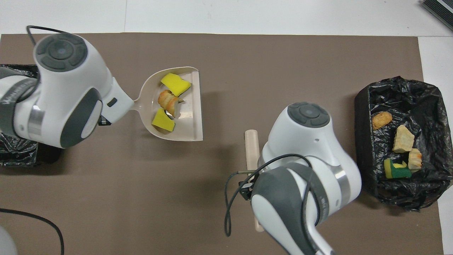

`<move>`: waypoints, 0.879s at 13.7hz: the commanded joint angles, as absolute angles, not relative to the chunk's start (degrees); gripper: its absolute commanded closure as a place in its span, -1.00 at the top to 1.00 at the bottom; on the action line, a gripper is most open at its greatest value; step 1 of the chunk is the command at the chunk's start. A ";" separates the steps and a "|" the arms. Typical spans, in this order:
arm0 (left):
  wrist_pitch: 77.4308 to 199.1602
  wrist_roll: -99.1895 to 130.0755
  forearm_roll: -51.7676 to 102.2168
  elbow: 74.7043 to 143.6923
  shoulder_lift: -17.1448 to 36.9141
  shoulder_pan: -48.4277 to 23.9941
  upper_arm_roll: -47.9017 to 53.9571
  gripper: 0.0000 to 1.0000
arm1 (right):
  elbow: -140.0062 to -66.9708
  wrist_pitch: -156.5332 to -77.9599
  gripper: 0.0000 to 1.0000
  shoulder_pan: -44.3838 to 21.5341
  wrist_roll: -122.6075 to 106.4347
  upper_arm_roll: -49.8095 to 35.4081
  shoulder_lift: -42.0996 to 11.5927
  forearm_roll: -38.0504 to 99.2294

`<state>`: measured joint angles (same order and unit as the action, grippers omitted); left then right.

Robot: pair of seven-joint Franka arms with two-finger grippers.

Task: Sweep and dump trash in bin
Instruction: 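Tip the dustpan with the left gripper into the black bin beside it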

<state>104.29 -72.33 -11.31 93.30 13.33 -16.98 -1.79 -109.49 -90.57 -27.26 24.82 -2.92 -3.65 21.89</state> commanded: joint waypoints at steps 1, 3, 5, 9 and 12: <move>100.82 -82.67 -9.49 89.57 12.83 -11.44 -1.58 -1.00 | -112.59 -93.25 -1.00 -30.57 28.64 -2.81 -0.35 25.75; 100.55 -91.36 -9.40 88.42 12.83 -6.01 -1.76 -1.00 | -114.76 -100.41 -1.00 -36.44 33.64 -2.81 -2.54 26.54; 100.90 -99.63 -9.49 88.33 12.83 -0.55 -1.76 -1.00 | -119.60 -112.27 -1.00 -41.90 36.20 -2.81 -5.34 26.80; 101.25 -113.25 -9.32 87.90 13.09 10.61 -1.76 -1.00 | -122.77 -111.88 -1.00 -43.07 35.51 -2.81 -5.45 26.55; 102.12 -119.68 -9.14 86.22 13.62 17.03 -1.76 -1.00 | -123.75 -112.06 -1.00 -42.98 33.05 -2.81 -5.27 26.54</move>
